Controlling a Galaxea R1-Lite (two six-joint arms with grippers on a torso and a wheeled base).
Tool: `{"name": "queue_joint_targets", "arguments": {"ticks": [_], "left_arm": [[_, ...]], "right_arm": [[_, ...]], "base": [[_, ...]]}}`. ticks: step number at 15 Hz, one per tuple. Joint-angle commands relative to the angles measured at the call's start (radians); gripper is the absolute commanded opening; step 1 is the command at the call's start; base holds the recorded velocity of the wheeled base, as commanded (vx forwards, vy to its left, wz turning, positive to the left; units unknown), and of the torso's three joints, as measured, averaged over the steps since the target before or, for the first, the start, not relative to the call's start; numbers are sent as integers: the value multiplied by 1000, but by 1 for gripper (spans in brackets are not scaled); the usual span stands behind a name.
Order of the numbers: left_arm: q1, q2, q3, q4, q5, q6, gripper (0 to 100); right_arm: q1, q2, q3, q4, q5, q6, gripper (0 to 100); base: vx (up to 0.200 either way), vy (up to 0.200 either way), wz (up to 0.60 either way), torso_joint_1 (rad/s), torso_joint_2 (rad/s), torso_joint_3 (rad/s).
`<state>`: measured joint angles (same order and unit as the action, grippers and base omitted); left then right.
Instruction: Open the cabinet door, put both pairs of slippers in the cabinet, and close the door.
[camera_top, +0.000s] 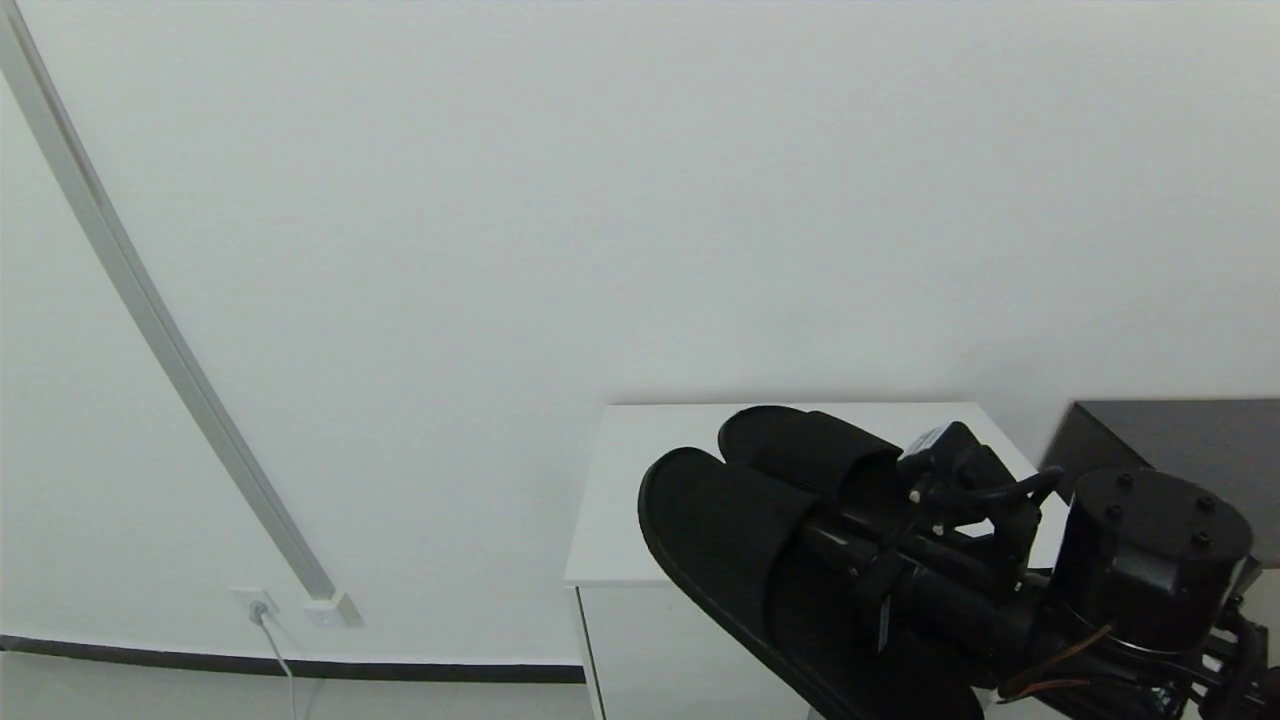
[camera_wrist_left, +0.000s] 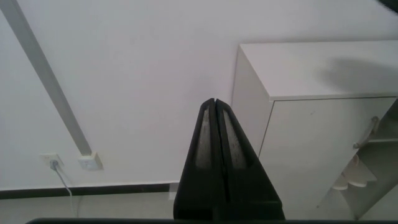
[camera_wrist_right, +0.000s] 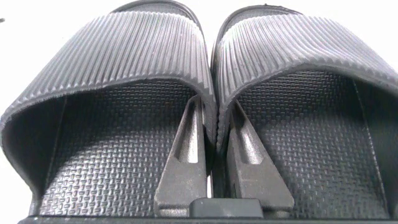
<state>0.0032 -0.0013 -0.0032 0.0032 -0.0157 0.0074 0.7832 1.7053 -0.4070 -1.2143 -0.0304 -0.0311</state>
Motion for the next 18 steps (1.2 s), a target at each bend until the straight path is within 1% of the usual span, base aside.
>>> {"name": "queue_joint_targets", "arguments": {"ticks": [1, 3, 12, 18], "left_arm": [[0, 1, 0, 0, 0, 0, 0], [0, 1, 0, 0, 0, 0, 0], [0, 1, 0, 0, 0, 0, 0], [0, 1, 0, 0, 0, 0, 0]], "right_arm": [[1, 8, 16, -2, 0, -1, 0], [1, 10, 16, -2, 0, -1, 0], [1, 10, 19, -2, 0, -3, 0], [1, 10, 36, -2, 0, -7, 0]], "base": [[0, 0, 0, 0, 0, 0], [0, 0, 0, 0, 0, 0], [-200, 0, 0, 3, 1, 4], [0, 0, 0, 0, 0, 0]]}}
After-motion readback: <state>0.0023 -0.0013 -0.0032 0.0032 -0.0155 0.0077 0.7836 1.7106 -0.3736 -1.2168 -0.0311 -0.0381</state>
